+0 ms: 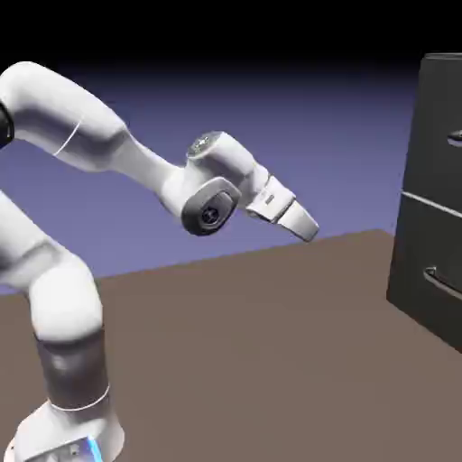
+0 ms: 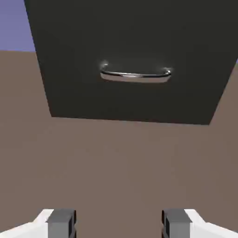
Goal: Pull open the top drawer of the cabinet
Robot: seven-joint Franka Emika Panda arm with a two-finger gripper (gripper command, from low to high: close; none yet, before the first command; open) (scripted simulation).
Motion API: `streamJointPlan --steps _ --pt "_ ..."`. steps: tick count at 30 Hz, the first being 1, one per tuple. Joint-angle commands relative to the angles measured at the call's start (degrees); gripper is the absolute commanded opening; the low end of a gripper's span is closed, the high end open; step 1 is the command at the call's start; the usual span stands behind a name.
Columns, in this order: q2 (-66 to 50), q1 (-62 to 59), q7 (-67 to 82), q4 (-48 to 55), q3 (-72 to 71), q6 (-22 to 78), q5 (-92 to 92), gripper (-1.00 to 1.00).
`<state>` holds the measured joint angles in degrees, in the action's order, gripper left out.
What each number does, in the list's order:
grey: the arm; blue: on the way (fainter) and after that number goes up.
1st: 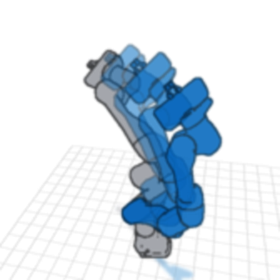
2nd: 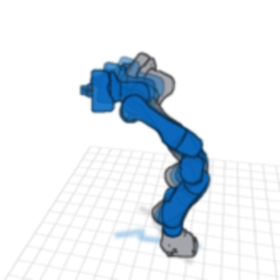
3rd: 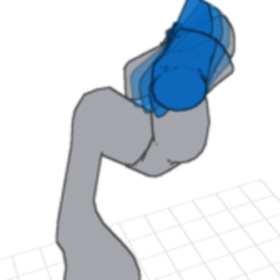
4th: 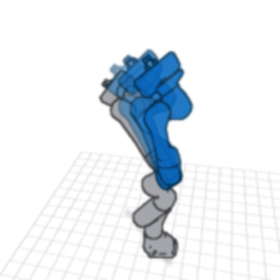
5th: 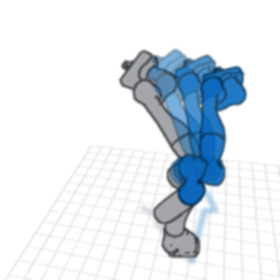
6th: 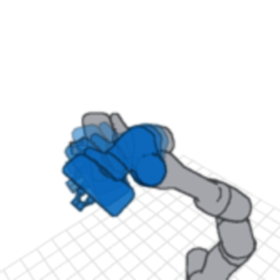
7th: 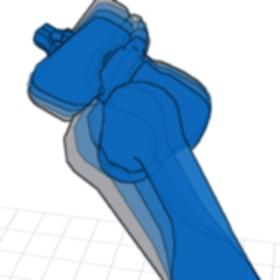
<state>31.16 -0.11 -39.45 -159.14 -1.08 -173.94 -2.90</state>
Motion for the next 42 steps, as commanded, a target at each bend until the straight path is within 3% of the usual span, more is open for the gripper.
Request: streamJointPlan --steps 1,42 --pt "-1.2 -0.7 2.5 1.5 -0.9 0.1 -2.4 0.0" --pt "-52.1 -27.8 104.7 64.7 -37.7 2.2 -100.8 0.0"
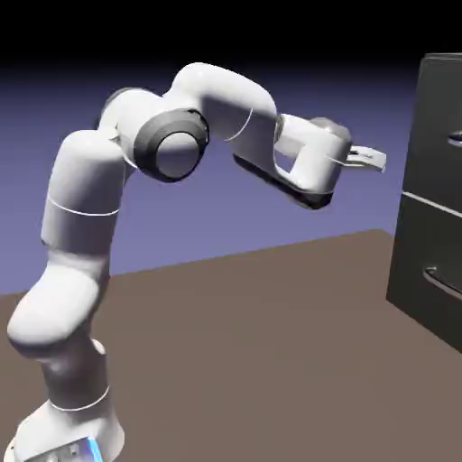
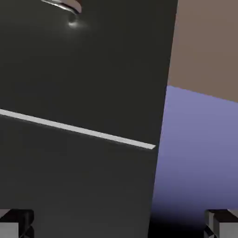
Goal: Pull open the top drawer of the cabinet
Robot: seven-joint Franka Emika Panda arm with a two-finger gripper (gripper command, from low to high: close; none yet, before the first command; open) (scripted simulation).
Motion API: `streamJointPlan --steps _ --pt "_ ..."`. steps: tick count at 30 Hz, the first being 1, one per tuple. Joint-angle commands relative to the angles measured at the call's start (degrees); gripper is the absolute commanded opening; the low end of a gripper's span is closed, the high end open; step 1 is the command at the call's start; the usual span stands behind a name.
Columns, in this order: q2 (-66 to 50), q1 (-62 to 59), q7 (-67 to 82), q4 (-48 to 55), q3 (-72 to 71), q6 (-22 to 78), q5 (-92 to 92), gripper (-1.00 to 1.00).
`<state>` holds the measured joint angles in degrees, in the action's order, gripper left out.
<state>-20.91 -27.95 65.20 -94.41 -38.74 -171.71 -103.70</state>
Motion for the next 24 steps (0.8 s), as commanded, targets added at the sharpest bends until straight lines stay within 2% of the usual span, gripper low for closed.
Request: streamJointPlan --steps 1,18,24 --pt "-1.2 -0.7 2.5 1.5 -0.9 0.1 -2.4 0.0" --pt "-22.3 -11.9 44.9 27.7 -16.1 1.0 -43.2 0.0" --pt "-27.6 -9.9 56.2 33.9 -18.2 0.6 -38.7 0.0"
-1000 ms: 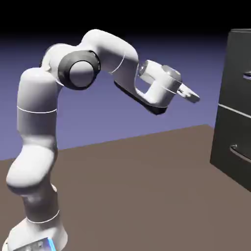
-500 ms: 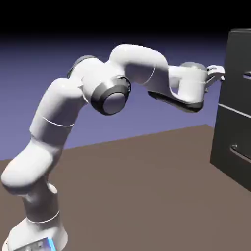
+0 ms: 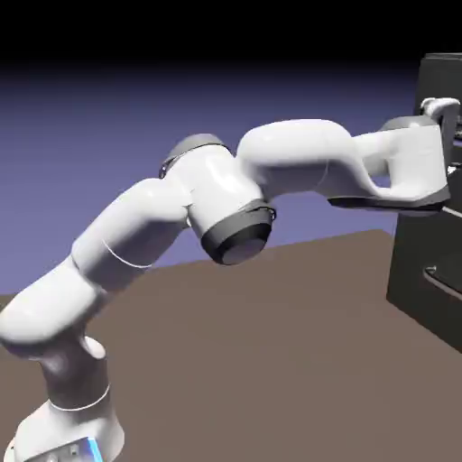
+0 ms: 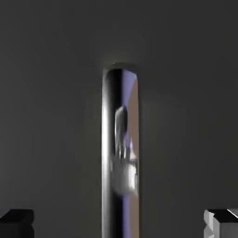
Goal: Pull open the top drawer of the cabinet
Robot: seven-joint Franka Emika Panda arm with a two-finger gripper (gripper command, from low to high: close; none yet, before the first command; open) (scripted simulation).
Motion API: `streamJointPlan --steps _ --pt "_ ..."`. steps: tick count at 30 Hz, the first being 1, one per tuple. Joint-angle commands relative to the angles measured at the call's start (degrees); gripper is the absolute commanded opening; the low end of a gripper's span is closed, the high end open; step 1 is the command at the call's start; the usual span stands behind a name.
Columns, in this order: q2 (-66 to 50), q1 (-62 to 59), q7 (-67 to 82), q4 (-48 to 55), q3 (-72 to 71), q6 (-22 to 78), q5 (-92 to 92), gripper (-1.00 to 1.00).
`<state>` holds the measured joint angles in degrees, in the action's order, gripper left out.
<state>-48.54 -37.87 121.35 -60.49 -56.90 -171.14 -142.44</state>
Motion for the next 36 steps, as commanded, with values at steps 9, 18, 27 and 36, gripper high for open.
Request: streamJointPlan --steps 9,18,27,36 --pt "-10.5 5.3 22.4 12.1 -3.5 -1.0 13.0 0.0" --pt "-8.0 0.0 15.1 4.5 -7.0 1.4 5.4 -1.0" --pt "-0.9 -13.3 1.5 -14.2 -14.9 6.8 -5.5 -1.0" --pt "5.8 -30.0 -8.3 -32.9 -25.8 11.4 -10.9 -1.0"
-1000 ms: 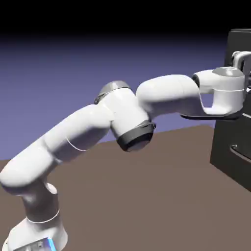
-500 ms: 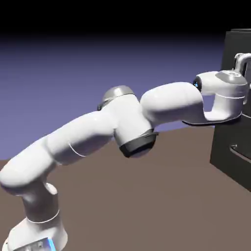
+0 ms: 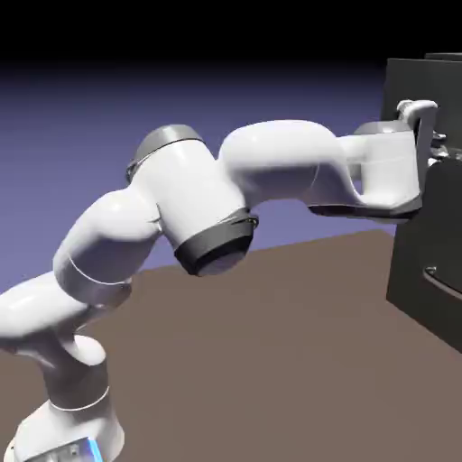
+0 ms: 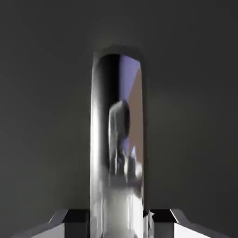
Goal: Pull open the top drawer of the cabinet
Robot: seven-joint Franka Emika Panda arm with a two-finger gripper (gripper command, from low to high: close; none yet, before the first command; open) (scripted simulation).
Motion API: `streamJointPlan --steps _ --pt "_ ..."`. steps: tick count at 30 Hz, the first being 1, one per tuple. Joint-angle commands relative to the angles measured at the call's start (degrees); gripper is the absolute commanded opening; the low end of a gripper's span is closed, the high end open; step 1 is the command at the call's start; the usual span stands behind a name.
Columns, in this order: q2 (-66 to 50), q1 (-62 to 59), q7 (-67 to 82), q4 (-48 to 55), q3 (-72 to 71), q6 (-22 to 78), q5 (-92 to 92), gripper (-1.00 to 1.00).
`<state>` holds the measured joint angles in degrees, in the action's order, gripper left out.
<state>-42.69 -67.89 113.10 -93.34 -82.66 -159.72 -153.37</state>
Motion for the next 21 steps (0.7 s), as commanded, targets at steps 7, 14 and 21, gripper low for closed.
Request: streamJointPlan --steps 7,14,21 --pt "2.9 -14.5 -4.6 -12.6 -11.0 2.5 -1.7 -1.0" --pt "2.2 -29.1 -5.5 -23.9 -22.9 4.4 -1.5 -1.0" --pt "-2.4 -43.6 -3.4 -35.6 -35.0 5.9 0.7 -1.0"
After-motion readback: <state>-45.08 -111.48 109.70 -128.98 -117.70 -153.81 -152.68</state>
